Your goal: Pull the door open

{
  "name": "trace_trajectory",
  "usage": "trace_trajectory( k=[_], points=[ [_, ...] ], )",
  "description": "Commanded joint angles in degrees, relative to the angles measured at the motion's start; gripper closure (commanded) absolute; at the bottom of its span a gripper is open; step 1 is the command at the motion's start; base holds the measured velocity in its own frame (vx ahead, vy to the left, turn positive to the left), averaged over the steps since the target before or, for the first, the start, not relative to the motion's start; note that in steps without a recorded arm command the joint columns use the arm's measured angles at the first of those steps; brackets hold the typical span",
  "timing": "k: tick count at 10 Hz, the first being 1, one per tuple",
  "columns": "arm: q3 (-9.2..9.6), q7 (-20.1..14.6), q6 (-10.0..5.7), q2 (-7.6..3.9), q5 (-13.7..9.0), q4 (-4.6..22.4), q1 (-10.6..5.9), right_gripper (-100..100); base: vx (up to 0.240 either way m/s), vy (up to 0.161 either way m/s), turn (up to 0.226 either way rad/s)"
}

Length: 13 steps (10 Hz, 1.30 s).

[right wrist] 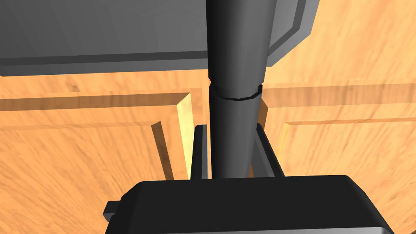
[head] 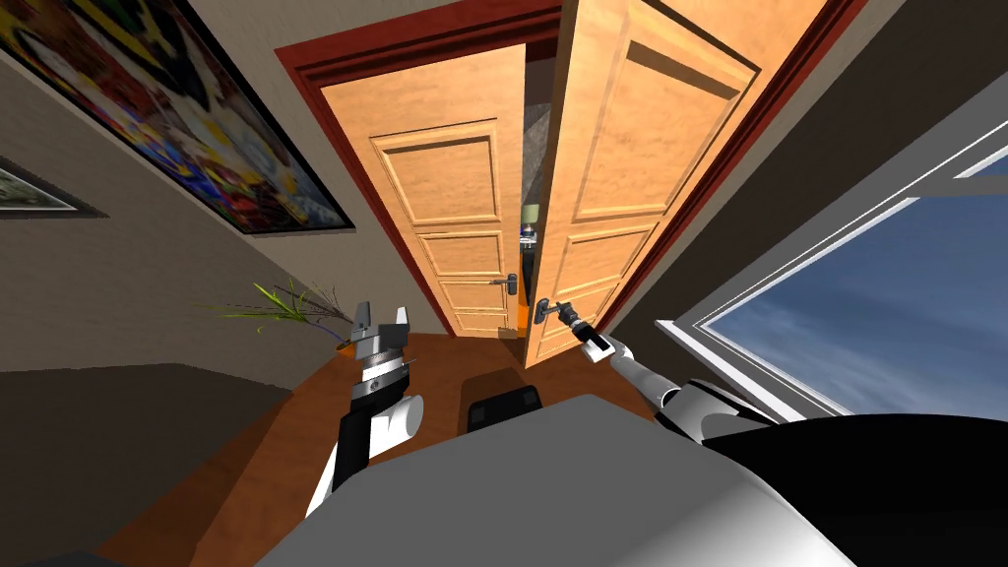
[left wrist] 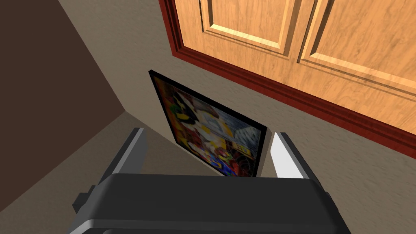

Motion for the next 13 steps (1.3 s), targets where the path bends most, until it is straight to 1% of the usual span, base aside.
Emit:
trace_trajectory(
  k=[1,2,3,4,5,7,8,9,11,13],
  points=[
    [1.08,-0.57,-0.69,-0.70,-0.02,-1.65,0.97,100,-0.105,-0.054,0.047],
    [2.06,-1.36,-1.66,-1.60,-0.07,-2.30,1.71,100,-0.172,-0.095,0.119],
    [2.54,-1.74,-2.13,-2.04,-0.10,-2.62,2.07,100,-0.167,-0.092,0.128],
    [1.53,-1.30,-1.35,-2.14,-0.28,-2.26,1.82,100,-0.062,-0.045,0.015],
    [2.60,-2.10,-3.14,-3.26,-0.39,-2.37,2.75,100,-0.163,-0.051,0.146],
    [3.90,-3.07,-5.35,-4.71,-0.57,-2.57,3.79,100,-0.209,-0.102,0.155],
    [4.26,-3.34,-5.96,-5.10,-0.62,-2.63,4.07,100,-0.150,-0.127,0.103],
    [4.98,-3.87,-7.17,-5.89,-0.72,-2.74,4.64,100,-0.163,-0.092,0.094],
    [5.66,-4.38,-8.31,-6.64,-0.81,-2.85,5.18,100,-0.150,-0.077,0.084],
    [6.73,-5.17,-10.12,-7.82,-0.96,-3.02,6.03,100,-0.158,-0.098,0.106]
  ],
)
